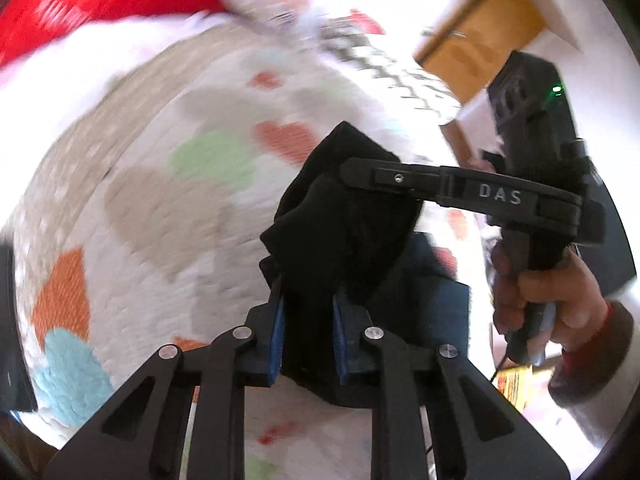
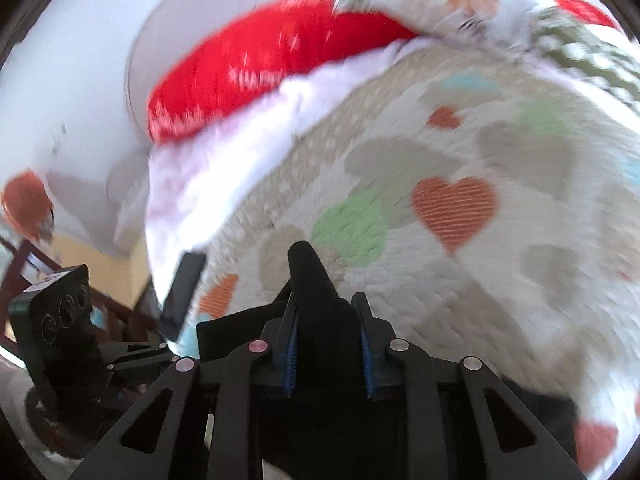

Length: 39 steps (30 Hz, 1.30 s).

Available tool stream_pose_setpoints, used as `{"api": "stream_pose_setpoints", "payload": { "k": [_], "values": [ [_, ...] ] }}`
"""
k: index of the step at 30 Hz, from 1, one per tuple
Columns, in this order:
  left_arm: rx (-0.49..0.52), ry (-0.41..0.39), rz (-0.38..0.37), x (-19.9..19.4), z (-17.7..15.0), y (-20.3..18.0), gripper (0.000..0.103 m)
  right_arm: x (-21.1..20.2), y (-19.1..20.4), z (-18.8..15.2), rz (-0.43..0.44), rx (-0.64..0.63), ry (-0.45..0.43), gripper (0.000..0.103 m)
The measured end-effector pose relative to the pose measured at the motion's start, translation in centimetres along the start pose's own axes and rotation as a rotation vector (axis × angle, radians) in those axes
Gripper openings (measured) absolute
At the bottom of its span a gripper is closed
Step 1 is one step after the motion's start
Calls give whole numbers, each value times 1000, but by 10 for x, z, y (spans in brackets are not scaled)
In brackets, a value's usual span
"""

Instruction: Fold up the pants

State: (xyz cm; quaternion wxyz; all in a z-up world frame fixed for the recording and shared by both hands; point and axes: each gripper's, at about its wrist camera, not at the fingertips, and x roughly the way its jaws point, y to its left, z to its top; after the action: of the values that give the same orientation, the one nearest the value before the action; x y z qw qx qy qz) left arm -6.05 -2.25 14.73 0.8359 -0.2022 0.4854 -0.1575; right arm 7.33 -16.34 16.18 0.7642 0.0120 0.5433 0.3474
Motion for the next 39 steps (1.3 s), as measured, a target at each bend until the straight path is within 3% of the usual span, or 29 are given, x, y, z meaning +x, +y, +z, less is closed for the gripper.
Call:
{"api": "stream_pose_setpoints", "payload": {
  "k": [6, 9, 10, 12, 15, 18, 20, 22, 28, 30, 31, 36, 39],
  "values": [
    [226, 27, -141, 5, -8, -93, 17, -94, -48, -66, -122, 151, -64, 24],
    [342, 96, -207, 32, -31, -137, 17, -111, -90, -117, -209, 304, -26, 26],
    [383, 135, -232, 47, -44, -152, 17, -113, -99, -130, -238, 343, -15, 33],
    [458, 191, -234, 73, -63, -174, 17, -123, -122, -158, -316, 462, -16, 36],
    [546, 274, -235, 100, -85, -196, 20, -143, -146, -191, -254, 671, -96, 47],
    [566, 311, -266, 89, -88, -198, 24, -150, -146, -201, -167, 739, -190, 63],
    [576, 307, -273, 78, -82, -190, 31, -144, -143, -200, -154, 726, -181, 76],
    [579, 287, -244, 67, -77, -182, 43, -130, -141, -198, -142, 732, -148, 78],
    [529, 243, -100, 65, -56, -142, 44, -90, -144, -210, -144, 767, -74, 82],
    [498, 230, -68, 73, -50, -131, 44, -87, -138, -207, -129, 737, -84, 52],
    [480, 228, -55, 79, -45, -125, 44, -88, -133, -202, -133, 705, -72, 14],
    [435, 163, -33, 66, -34, -121, 44, -123, -100, -155, -121, 510, -184, 11],
    [430, 136, -32, 63, -33, -124, 51, -130, -93, -137, -198, 393, -191, 11]
  ]
}}
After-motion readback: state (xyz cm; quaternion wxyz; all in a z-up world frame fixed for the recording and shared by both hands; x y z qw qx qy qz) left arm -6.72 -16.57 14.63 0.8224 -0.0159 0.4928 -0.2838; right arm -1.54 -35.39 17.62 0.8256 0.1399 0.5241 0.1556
